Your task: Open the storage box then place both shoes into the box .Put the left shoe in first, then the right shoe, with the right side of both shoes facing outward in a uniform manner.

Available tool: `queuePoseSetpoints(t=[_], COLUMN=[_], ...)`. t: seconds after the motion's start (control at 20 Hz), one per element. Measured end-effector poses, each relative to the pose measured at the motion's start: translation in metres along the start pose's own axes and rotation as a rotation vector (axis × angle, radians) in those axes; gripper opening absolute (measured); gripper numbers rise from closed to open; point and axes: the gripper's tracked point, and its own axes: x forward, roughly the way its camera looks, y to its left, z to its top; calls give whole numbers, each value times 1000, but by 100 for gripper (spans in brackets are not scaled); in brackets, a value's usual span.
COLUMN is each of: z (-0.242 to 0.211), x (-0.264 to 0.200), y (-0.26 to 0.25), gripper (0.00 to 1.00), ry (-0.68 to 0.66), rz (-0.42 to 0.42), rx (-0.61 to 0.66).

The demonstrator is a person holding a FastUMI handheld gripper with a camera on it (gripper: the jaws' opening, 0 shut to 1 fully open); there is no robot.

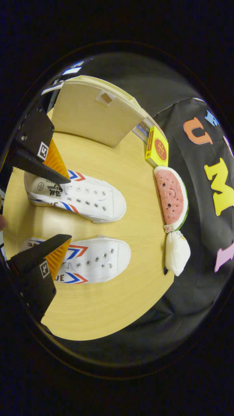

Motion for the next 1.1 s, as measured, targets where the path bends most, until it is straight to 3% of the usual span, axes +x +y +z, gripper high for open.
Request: queuePoseSetpoints(t=[0.05,0.1,0.25,0.3,0.35,0.55,0.7,0.75,0.8,1.1], z=[2,2,-4,-5,-3,-6,-5,-2,-4,-3], x=[5,8,16,19,21,22,22,19,20,-6], y=[0,1,4,3,5,5,9,8,8,32], gripper=[93,82,74,66,66,32,9,9,2,2], ry=[8,19,75,84,87,124,139,143,137,141], rz=[0,9,33,33,40,55,73,73,76,136], rx=[1,8,38,44,44,54,152,161,163,280])
